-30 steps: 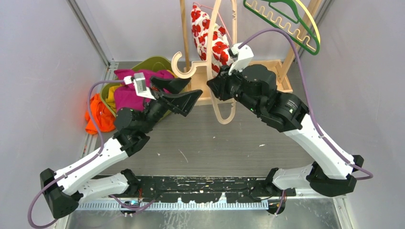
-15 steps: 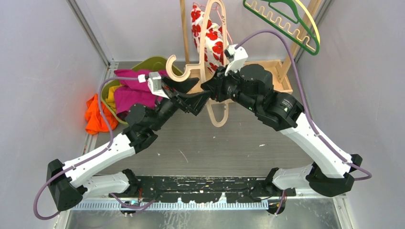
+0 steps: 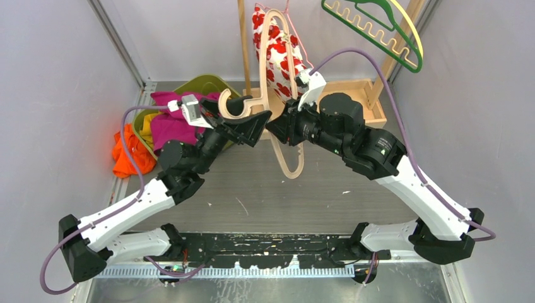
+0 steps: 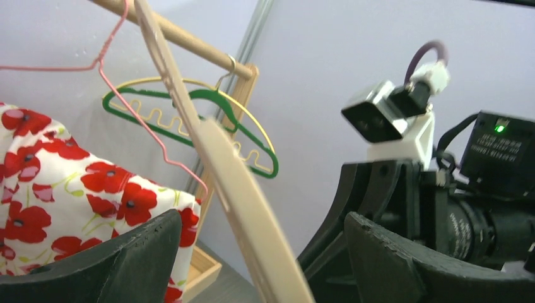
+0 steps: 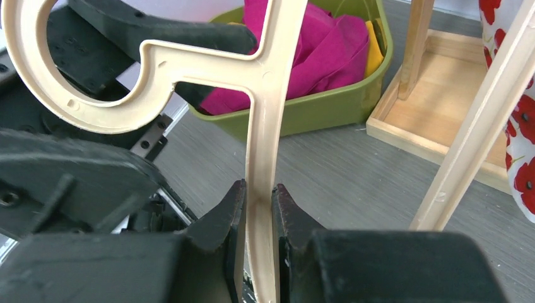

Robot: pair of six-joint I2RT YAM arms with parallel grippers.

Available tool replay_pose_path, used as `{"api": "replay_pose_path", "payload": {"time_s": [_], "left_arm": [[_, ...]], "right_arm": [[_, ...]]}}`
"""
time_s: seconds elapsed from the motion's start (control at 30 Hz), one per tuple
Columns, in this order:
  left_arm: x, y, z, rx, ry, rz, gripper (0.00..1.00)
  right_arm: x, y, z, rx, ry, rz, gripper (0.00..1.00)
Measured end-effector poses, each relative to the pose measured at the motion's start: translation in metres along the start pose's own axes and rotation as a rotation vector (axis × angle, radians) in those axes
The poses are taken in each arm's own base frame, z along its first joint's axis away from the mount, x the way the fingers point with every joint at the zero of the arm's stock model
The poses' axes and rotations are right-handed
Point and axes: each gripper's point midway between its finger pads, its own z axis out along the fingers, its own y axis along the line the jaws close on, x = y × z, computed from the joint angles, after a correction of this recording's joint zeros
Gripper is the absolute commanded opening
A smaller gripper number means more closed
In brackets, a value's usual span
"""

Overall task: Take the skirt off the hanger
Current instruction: Pick up the hanger at the center of the board.

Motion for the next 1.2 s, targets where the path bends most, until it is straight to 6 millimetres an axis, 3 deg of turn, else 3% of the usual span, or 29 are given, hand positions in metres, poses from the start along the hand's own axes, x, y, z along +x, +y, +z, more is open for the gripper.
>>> {"api": "replay_pose_path", "payload": {"time_s": [0.27,0.8,1.2], "left_arm": [[-0.019,-0.005,0.009,0.0,-0.057,-0.004,0.99],[0.01,0.01,0.024,-0.04,-0.024,-0.007,0.93],[0.007,0.012,0.026,-0.044,-0.053,-0.009,0.66]], "right_arm": [[0.009,0.001,0.002,-0.014,0.031,0.0,0.01],[0.006,0.002,0.006,-0.026,0.002,0.011,0.01],[0.001,0.01,0.005,-0.064,-0.013,0.01,0.01]]}}
